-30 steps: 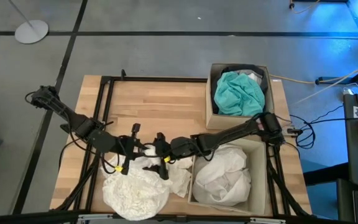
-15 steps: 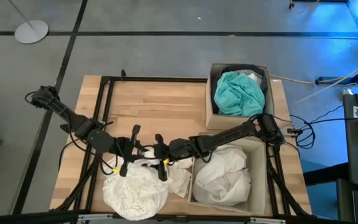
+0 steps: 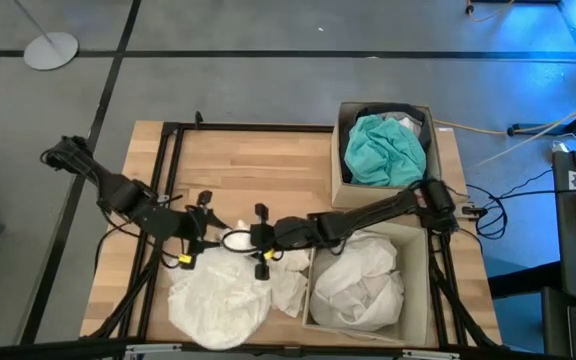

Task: Sort clothes
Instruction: Put the white dress into the bottom laundry organizer

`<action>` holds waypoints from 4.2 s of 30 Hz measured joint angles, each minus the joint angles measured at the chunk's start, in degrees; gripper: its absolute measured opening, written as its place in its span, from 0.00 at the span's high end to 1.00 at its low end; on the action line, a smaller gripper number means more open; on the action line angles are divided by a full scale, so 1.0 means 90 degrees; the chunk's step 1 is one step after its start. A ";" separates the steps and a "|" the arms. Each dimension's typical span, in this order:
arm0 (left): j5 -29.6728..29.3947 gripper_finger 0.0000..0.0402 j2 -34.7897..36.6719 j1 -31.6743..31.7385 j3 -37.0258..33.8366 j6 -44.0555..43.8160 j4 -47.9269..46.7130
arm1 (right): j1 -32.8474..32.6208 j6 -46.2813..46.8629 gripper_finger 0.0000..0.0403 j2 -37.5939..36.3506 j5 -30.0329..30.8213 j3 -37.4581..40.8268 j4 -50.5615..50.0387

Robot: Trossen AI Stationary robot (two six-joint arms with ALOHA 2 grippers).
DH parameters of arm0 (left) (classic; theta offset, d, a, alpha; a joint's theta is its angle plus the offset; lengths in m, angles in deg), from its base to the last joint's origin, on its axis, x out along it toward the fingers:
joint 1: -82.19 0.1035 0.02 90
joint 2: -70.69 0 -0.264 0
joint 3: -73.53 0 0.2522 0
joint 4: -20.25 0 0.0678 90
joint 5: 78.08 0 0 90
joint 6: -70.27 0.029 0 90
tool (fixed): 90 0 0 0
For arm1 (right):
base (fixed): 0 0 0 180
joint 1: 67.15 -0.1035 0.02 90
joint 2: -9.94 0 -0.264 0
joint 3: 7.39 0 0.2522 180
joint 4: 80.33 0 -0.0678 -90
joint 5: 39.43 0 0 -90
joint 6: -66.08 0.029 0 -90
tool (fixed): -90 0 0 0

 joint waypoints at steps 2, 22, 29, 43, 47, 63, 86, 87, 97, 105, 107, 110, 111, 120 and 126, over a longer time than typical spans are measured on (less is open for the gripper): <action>0.0025 0.59 0.0216 -0.0009 0.0002 -0.0391 -0.0545 | 0.0000 -0.0224 0.90 -0.0259 0.0114 -0.0003 -0.0084; 0.0099 0.60 0.0903 -0.0029 -0.0012 -0.1109 -0.1480 | -0.0087 -0.1137 0.87 -0.2880 0.0532 -0.0012 -0.0738; -0.0054 0.60 0.0796 -0.0023 -0.0013 -0.1128 -0.1441 | -0.0087 -0.1332 0.89 -0.3578 0.0576 -0.0469 -0.1042; -0.0202 0.60 0.0454 -0.0024 -0.0012 -0.1148 -0.1288 | -0.0090 -0.1264 0.88 -0.3605 0.0526 -0.3705 -0.4410; -0.0204 0.60 0.0320 -0.0024 -0.0012 -0.1143 -0.1275 | -0.0090 -0.0769 0.88 -0.3617 0.0533 -0.4559 -0.5416; -0.0719 0.60 -0.0142 -0.0017 -0.0015 -0.1163 -0.0903 | -0.0104 0.0917 0.88 -0.4103 0.0527 -0.4636 -0.7818; -0.0804 0.60 -0.0557 -0.0019 -0.0017 -0.0419 0.0015 | -0.3464 0.6555 0.88 -0.3413 0.3868 -0.1405 -1.1301; -0.0804 0.60 -0.0559 -0.0019 -0.0017 -0.0385 0.0066 | -0.3535 0.6960 0.88 -0.3416 0.3864 -0.1003 -1.1288; -0.0804 0.60 -0.0557 -0.0019 -0.0017 -0.0280 0.0249 | -0.3875 0.9152 0.88 -0.3418 0.3052 0.2470 -0.9618; -0.0802 0.60 -0.0557 0.0004 -0.0017 -0.0421 0.0255 | -0.3363 0.9082 0.71 -0.3416 0.1659 0.3735 -0.8154; -0.0803 0.60 -0.0557 0.0018 -0.0017 -0.0438 0.0254 | -0.3256 0.9020 0.63 -0.3416 0.1290 0.3723 -0.8141; -0.0802 0.60 -0.0557 0.0019 -0.0017 -0.0421 0.0245 | -0.3079 0.8703 0.51 -0.3416 0.0349 0.3487 -0.8343; -0.0804 0.60 -0.0563 0.0019 -0.0017 -0.0409 0.0247 | -0.3006 0.8610 0.48 -0.3413 -0.0071 0.3361 -0.8461; -0.0802 0.60 -0.0710 0.0058 -0.0017 -0.0217 0.0237 | -0.2873 0.8196 0.37 -0.3406 -0.1189 0.1005 -1.0458; -0.0800 0.60 -0.0881 0.0056 -0.0018 -0.0044 0.0239 | -0.2873 0.7801 0.37 -0.3412 0.0567 -0.0871 -1.1275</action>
